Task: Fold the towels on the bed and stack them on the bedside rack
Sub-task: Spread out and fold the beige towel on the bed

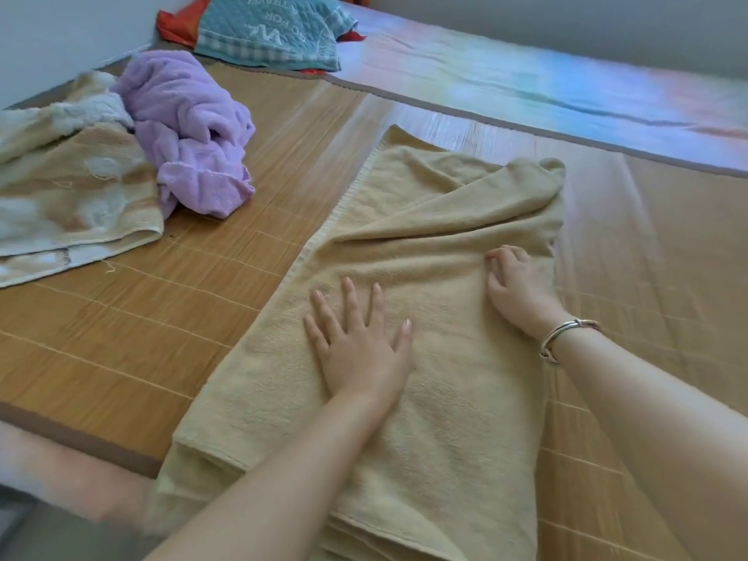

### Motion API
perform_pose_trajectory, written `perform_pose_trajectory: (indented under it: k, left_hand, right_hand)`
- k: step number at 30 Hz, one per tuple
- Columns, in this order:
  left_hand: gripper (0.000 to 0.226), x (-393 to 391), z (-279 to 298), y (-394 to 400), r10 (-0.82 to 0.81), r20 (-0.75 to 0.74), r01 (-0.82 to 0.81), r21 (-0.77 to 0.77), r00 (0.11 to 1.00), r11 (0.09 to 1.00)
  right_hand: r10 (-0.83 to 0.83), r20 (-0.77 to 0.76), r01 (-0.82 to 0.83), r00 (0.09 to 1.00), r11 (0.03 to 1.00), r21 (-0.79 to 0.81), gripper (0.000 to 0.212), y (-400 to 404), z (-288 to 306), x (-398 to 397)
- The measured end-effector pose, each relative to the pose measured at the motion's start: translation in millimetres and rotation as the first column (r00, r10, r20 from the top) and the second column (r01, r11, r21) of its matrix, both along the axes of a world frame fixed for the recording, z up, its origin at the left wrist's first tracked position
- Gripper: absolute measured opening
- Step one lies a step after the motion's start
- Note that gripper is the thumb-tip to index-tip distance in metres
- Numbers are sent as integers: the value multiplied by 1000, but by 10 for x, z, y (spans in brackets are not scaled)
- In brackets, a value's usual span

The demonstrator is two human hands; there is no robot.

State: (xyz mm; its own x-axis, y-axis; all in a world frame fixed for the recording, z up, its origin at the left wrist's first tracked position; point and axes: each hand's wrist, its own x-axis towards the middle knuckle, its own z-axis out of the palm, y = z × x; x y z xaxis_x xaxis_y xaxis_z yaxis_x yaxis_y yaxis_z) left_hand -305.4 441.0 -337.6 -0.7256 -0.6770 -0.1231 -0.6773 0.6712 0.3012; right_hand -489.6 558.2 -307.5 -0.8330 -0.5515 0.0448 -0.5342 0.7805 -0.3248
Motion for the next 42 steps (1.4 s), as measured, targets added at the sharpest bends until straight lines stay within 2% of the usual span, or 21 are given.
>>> perform_pose_trajectory:
  k: [2,7,12,15,18,21,25,27,28,30,32,36,42]
  left_hand:
    - [72,-8,-107,17,1,-22,-2,-79,1000,997]
    - [73,-82,-173,-48,-33,-28,29,-135,999,990]
    - [72,-273,-185,-163,-113,2,112,-170,994,979]
    - [78,-393,-173,-289,-219,25,220,-160,975,962]
    - [88,-526,-118,-538,-382,85,390,-110,920,914]
    - [88,-728,10,-674,-513,210,535,-59,832,843]
    - [75,-1031,202,-462,-520,397,605,-120,756,787]
    - [65,-1085,286,-149,-465,332,509,-57,821,859]
    - [64,-1056,309,46,-414,244,418,39,877,908]
    - [60,-853,311,489,-299,76,278,203,951,939]
    - [55,-556,220,809,-278,-2,274,176,960,945]
    - [66,-2,58,791,-394,26,392,62,919,918]
    - [70,562,138,371,-544,180,545,48,820,837]
  right_hand:
    - [31,-6,-31,1000,1000,-5,41,-52,-48,-208]
    - [80,1,-80,997,996,-34,43,-305,-64,-616]
    - [141,-129,-97,981,949,299,49,-320,-103,-798]
    - [98,-141,-38,985,925,379,51,-180,-57,-884]
    - [9,-106,36,994,911,410,54,203,-55,-862]
    - [-121,-146,170,982,904,393,57,806,-118,-598]
    - [-185,-186,248,965,875,416,59,1243,-74,-96]
    - [-170,-196,239,966,876,419,52,1352,-6,122]
    - [-161,-189,226,969,884,409,47,1397,27,221]
    - [-156,-154,204,976,900,384,40,1512,103,439]
    - [-153,-125,189,980,908,375,37,1615,163,644]
    - [-126,-60,139,990,926,352,36,1746,247,1155]
    - [10,22,-15,1000,967,252,32,1790,295,1750]
